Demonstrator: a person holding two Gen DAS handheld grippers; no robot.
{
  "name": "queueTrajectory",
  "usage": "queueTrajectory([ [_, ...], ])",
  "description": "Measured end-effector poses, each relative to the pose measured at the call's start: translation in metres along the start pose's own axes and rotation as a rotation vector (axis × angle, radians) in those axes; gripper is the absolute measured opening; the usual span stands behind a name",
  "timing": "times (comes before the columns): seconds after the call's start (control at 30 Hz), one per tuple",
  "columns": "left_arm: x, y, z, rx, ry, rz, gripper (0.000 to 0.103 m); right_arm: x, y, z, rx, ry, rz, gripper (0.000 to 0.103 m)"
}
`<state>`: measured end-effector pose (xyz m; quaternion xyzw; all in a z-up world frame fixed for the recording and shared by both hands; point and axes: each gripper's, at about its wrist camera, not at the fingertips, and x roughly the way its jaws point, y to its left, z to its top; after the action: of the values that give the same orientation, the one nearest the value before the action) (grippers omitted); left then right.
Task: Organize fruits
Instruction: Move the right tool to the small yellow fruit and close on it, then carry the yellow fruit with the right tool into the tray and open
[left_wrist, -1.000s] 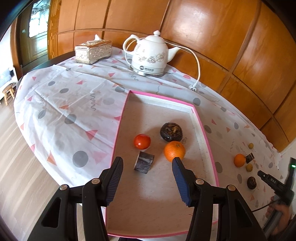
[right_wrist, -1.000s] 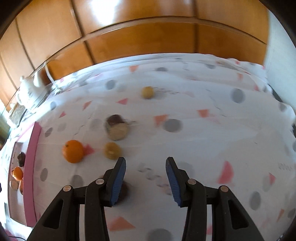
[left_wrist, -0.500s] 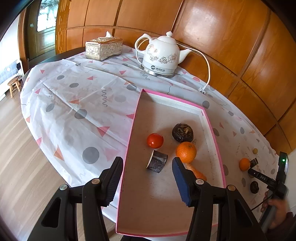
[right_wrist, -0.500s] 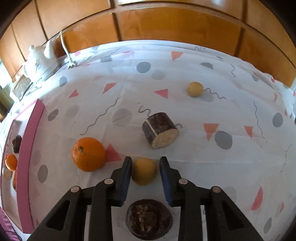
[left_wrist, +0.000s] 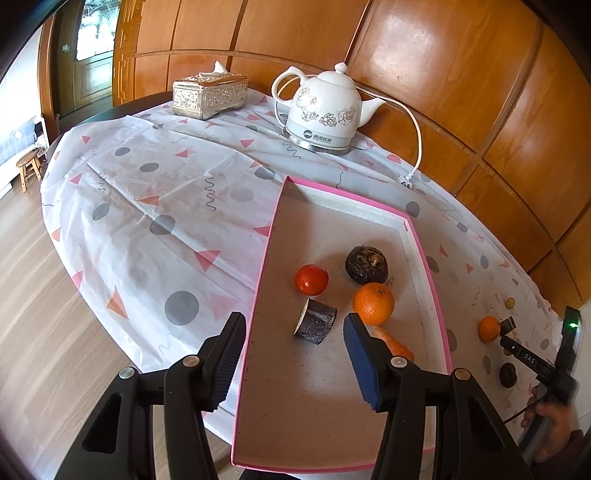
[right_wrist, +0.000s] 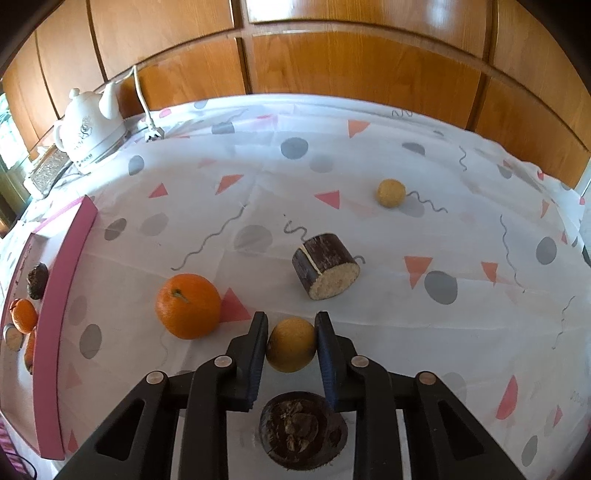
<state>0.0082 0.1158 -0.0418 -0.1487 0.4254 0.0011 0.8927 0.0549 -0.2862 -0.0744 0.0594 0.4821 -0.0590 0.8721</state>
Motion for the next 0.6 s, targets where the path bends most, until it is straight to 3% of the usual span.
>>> queueTrajectory([
  [0.6, -0.006, -0.005, -0.002, 0.005, -0.009, -0.011, 0.056, -0.052, 0.026, -0.007, -0.018, -0.089, 0.126, 0.026],
])
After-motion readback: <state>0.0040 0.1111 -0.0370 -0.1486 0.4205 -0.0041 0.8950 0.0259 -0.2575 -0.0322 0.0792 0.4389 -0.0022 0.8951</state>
